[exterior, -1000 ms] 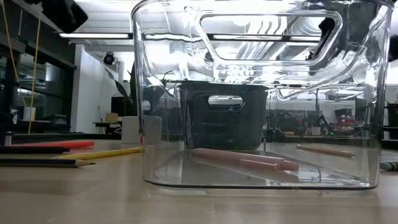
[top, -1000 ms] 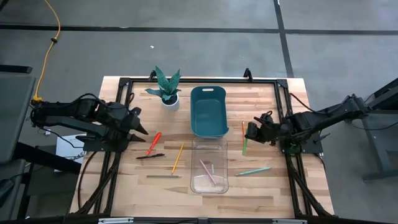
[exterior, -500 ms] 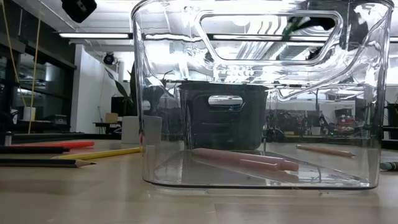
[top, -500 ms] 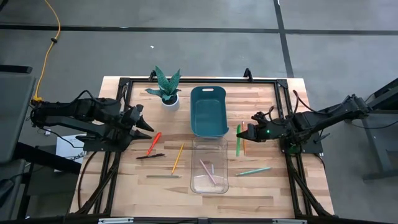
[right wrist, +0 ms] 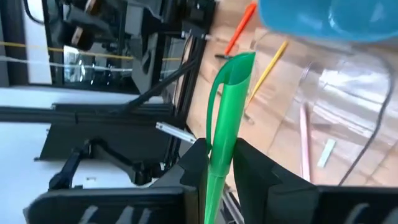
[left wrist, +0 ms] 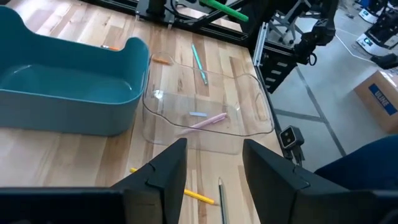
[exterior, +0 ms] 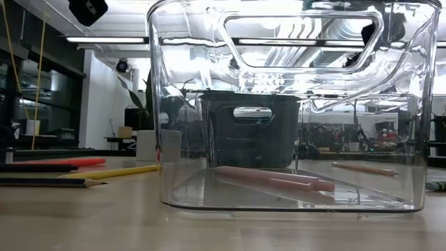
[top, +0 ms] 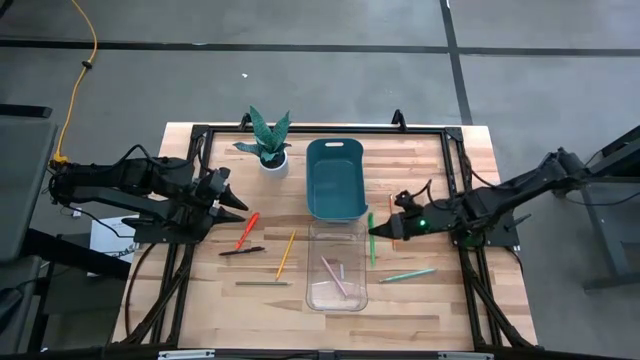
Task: Sort pens & pencils
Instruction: Put the green pen into the transparent bin
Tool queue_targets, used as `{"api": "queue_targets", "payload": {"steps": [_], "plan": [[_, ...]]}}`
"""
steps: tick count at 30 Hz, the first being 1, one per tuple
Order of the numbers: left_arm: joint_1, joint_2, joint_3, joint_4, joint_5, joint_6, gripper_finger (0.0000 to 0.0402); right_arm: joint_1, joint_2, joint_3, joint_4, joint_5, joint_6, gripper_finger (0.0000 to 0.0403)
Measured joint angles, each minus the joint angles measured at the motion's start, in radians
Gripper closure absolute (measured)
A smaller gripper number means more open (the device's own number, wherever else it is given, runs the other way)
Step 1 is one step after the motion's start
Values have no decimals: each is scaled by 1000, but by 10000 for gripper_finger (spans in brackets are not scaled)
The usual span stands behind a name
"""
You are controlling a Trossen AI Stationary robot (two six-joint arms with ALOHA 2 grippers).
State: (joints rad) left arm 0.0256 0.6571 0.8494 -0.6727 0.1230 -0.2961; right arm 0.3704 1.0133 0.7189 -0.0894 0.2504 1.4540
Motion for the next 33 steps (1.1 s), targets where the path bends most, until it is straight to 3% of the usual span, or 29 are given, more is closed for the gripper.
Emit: {"api": "queue_targets", "payload": {"steps": [15,21,26,33], "plan": [[0,0,0,-5,3,4,257,37,237,0,336,12,23,357],[0,0,0,-11,18,31,257,37,299,4,392,12,61,357],[0,0,0,-13,24,53,256,36,343,81,319,12,62,357],[0,-1,0,-44,27,80,256,29,413,264,20,-1,60,357]]}}
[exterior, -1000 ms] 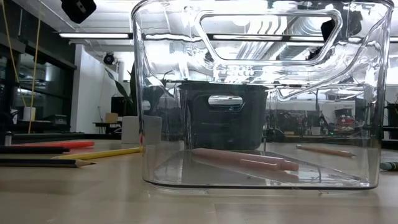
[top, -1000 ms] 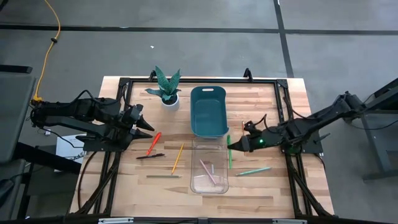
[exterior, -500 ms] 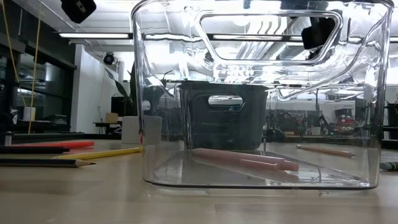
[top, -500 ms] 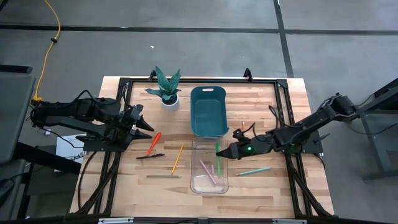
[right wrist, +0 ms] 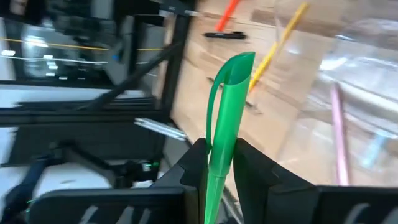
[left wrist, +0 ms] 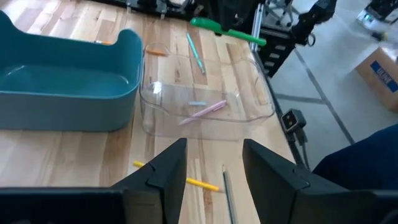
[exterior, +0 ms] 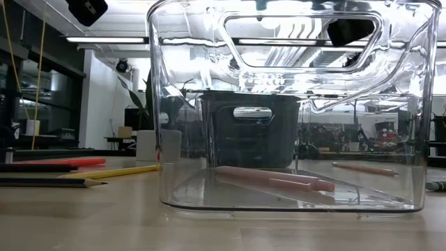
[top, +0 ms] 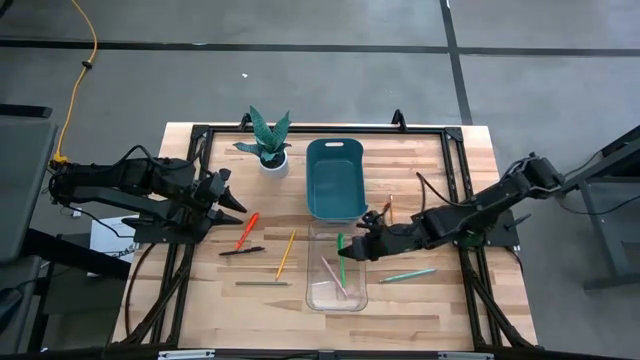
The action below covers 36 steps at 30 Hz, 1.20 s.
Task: Sort pens & pencils
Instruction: Put the green pen into the transparent bin
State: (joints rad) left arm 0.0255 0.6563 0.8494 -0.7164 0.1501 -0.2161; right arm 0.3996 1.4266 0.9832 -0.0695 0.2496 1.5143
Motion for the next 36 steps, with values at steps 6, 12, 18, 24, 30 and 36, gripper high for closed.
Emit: {"api": "queue_targets", "payload": {"steps": [6,12,18,24,30,36], "plan": [[0,0,0,-24,18,20,256,-11,83,190,-285,-7,7,357],[0,0,0,-46,18,50,256,-36,181,328,-407,-18,7,358],[0,0,0,-91,19,83,256,-55,288,444,-562,-69,55,358],[0,0,0,-130,23,103,256,-60,377,552,-682,-99,84,358],[0,0,0,-145,31,132,256,-63,447,639,-795,-106,131,358],[0,0,0,-156,46,142,257,-66,483,668,-829,-109,177,358]]}}
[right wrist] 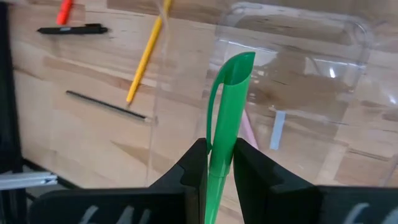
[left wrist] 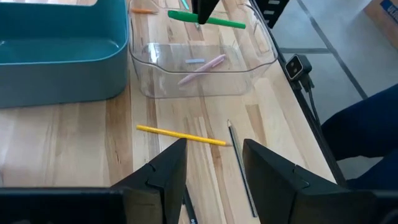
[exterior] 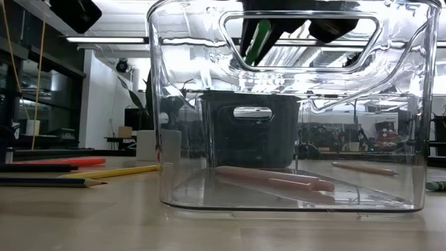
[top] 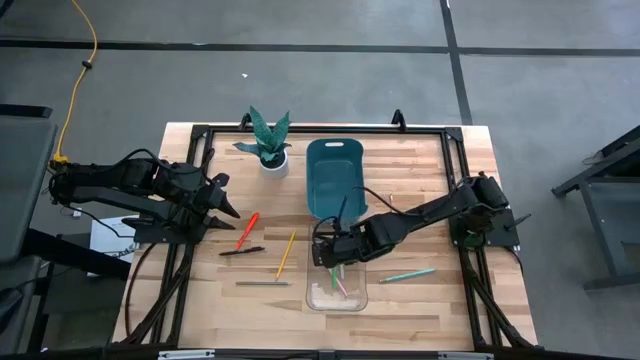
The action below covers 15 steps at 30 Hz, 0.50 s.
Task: Sort pens & pencils
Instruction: Put the green pen into the transparent bin
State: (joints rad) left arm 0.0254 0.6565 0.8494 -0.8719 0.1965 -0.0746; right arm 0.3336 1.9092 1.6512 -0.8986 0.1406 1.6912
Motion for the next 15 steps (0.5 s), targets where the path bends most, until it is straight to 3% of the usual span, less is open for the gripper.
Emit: {"api": "queue_targets", "payload": {"steps": [15], "plan": [[0,0,0,-20,21,44,257,0,36,0,-63,-21,78,358]]}}
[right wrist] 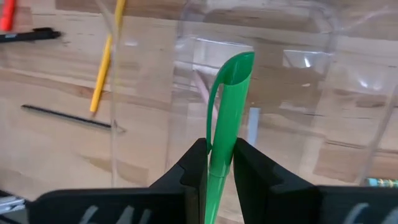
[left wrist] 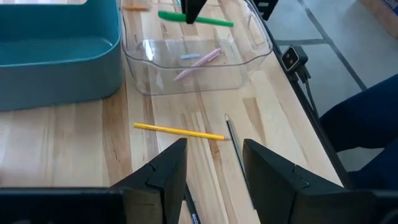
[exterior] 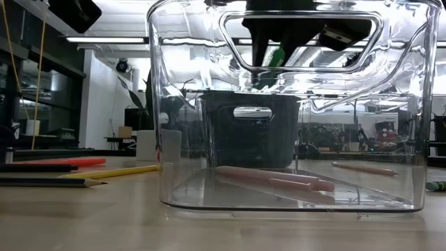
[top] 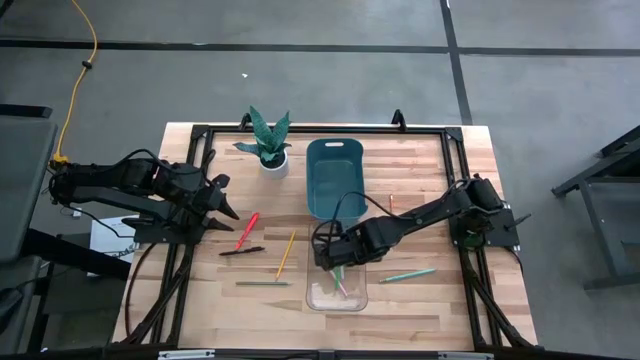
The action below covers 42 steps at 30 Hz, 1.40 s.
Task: Sort pens & pencils
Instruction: Put the green pen into the transparent bin
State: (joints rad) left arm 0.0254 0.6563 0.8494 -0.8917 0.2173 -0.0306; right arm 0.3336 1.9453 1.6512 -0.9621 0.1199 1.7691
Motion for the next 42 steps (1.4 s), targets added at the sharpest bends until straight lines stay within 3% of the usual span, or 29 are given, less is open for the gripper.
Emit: {"api": "queue_targets", "payload": {"steps": [24,33,42], "plan": [[0,0,0,-11,0,42,257,-22,0,0,29,-43,-23,357],[0,0,0,-24,0,53,257,-22,0,0,41,-46,-23,329],[0,0,0,-24,0,61,257,-22,0,-1,51,-46,-23,326]]}}
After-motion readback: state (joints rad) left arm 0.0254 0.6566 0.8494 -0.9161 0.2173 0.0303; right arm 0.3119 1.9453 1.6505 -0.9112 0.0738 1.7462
